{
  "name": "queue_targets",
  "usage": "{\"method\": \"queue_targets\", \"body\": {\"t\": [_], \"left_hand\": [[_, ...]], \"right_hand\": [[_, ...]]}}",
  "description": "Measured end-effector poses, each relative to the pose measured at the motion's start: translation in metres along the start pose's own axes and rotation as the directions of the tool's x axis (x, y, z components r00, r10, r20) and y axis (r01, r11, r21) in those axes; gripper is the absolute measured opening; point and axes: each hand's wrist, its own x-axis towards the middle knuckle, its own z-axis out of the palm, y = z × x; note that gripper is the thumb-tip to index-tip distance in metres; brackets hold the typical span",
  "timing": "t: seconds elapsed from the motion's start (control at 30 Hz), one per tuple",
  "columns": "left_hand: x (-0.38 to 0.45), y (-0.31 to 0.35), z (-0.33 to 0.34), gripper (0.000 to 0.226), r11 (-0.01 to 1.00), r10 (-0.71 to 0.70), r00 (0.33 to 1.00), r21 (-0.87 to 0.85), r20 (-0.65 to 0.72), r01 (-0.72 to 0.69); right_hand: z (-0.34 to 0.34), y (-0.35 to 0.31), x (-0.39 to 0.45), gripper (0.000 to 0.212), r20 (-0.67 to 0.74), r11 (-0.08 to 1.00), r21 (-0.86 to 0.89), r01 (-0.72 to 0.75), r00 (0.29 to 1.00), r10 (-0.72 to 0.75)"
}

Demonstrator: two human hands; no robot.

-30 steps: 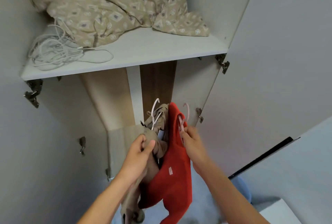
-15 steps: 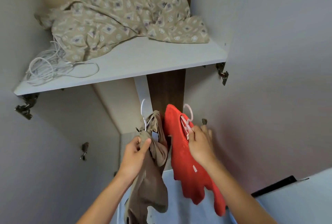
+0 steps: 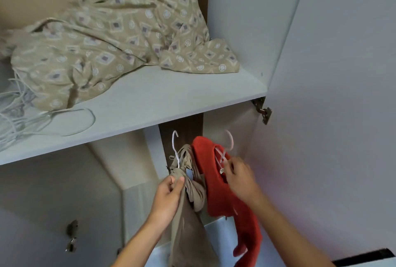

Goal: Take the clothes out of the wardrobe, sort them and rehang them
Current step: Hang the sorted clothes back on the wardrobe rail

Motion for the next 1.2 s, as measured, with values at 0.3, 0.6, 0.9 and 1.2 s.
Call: {"method": "queue_targets", "body": {"t": [0.3,0.6,0.9,1.2], "left_hand": [[0.05,-0.005,0.003,0.038,0.989,0.095,0.994,0.112,0.058,-0.101],[0.083,-0.031,0.032,0.039,0.951,0.221,0.975,0.23,-0.039,-0.206],[0.115,-0.029,0.044,0.032,0.922,0.291,0.954,0.287,-0.069,-0.261],[0.164,-0.008,0.072,0.028,0.924,0.283,0.946,0.31,-0.156,-0.225]], "right_hand": [[0.021,-0.018,0.031,0.027,-0.062,1.0,0.0,0.004,0.998,-0.004],[0.029,0.014,0.072,0.018,-0.085,0.991,-0.016,0.135,0.987,-0.136],[0.045,0.018,0.117,0.02,-0.146,0.984,-0.003,0.18,0.973,-0.179],[0.046,0.005,0.174,0.031,-0.181,0.986,-0.004,0.165,0.97,-0.163]]}}
